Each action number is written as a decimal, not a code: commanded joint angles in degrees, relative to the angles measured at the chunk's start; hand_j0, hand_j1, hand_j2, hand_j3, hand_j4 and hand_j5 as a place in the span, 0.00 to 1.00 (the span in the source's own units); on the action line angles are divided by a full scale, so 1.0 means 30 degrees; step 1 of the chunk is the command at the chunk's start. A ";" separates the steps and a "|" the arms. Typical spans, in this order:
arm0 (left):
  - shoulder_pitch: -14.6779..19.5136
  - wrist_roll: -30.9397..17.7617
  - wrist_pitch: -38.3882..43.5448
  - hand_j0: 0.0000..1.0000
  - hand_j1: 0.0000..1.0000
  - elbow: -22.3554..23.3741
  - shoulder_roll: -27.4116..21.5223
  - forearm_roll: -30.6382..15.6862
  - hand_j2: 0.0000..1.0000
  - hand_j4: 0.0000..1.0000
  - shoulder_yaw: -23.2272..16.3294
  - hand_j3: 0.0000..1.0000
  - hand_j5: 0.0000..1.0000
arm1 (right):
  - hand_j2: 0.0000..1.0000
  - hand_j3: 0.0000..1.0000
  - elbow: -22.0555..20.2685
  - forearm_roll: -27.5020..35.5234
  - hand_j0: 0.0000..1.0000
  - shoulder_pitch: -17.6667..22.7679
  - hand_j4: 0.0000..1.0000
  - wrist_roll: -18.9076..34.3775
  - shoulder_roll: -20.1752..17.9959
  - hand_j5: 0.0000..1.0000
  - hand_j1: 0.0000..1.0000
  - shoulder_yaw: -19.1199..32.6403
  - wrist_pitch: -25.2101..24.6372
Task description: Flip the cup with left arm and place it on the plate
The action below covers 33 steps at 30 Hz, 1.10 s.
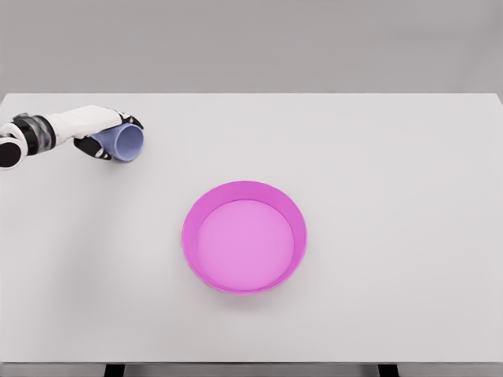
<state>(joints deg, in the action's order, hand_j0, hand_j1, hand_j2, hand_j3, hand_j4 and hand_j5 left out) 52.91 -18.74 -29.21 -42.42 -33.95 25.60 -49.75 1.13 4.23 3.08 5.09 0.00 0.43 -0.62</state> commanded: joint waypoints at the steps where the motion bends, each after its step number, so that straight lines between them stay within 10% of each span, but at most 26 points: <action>1: 0.0000 0.0005 0.0009 0.73 0.73 -0.0039 0.0038 -0.0125 0.73 0.73 0.0059 0.73 0.73 | 1.00 1.00 0.0005 -0.0003 1.00 0.0000 1.00 0.0003 -0.0001 1.00 1.00 0.0004 0.0001; 33: -0.0615 0.0064 -0.0109 0.75 0.75 -0.3730 -0.0109 -1.0964 0.75 0.75 0.0733 0.75 0.75 | 1.00 1.00 0.0005 -0.0003 1.00 0.0000 1.00 0.0003 -0.0001 1.00 1.00 0.0004 0.0001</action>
<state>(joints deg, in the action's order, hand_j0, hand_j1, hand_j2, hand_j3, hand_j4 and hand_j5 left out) 50.89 -18.58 -29.62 -52.82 -34.24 -5.34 -47.93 1.13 4.23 3.08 5.09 0.00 0.44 -0.62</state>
